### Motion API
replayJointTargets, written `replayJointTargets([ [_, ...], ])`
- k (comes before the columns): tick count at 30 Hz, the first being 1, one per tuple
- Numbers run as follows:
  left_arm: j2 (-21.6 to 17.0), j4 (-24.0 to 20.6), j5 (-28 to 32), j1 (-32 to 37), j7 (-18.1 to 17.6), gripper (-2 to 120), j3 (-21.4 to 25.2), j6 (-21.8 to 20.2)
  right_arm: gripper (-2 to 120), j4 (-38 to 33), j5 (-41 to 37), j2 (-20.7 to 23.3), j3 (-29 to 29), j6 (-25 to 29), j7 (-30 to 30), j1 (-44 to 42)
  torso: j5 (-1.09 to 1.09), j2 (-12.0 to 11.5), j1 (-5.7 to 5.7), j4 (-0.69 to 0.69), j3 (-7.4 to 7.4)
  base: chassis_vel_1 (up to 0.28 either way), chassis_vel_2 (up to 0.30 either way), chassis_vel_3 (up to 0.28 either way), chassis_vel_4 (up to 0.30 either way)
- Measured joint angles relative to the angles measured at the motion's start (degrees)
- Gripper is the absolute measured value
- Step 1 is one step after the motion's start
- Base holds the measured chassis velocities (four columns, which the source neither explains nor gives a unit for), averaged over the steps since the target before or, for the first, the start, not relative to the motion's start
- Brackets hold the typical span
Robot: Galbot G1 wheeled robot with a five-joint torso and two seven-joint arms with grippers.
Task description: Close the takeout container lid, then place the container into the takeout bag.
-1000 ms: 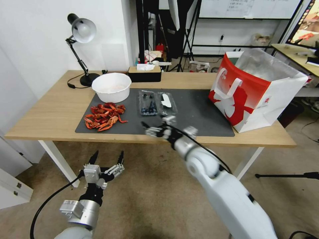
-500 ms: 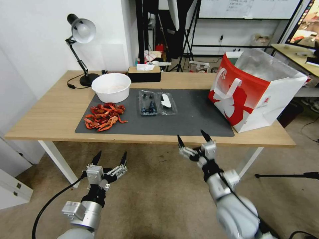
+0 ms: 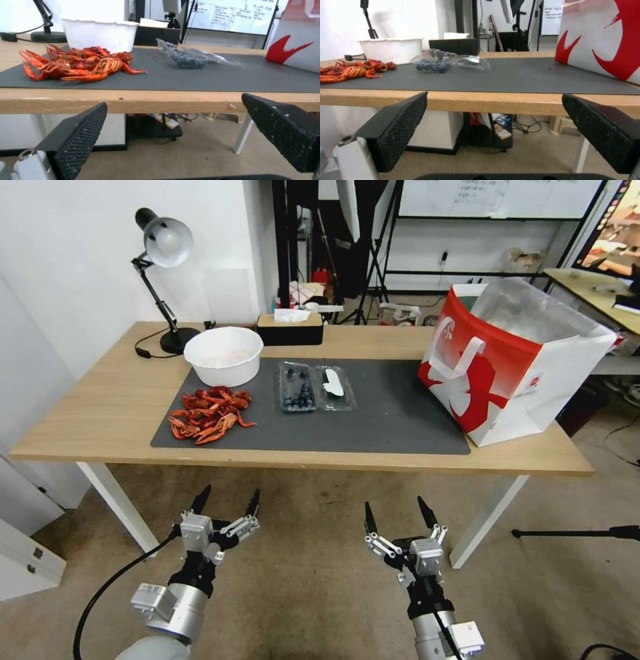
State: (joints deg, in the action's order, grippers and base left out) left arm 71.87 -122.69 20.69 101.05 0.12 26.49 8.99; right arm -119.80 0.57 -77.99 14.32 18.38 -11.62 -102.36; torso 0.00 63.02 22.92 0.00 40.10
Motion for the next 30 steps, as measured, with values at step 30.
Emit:
replayJointTargets([
  [30,-0.17,0.47,0.33,-0.54,0.3,100,0.39,1.14,100,0.71,-29.49,5.1,-2.09,-13.94,5.21,20.32,0.0,0.0,0.0,0.0,0.01,0.0,0.0,0.0,0.0],
])
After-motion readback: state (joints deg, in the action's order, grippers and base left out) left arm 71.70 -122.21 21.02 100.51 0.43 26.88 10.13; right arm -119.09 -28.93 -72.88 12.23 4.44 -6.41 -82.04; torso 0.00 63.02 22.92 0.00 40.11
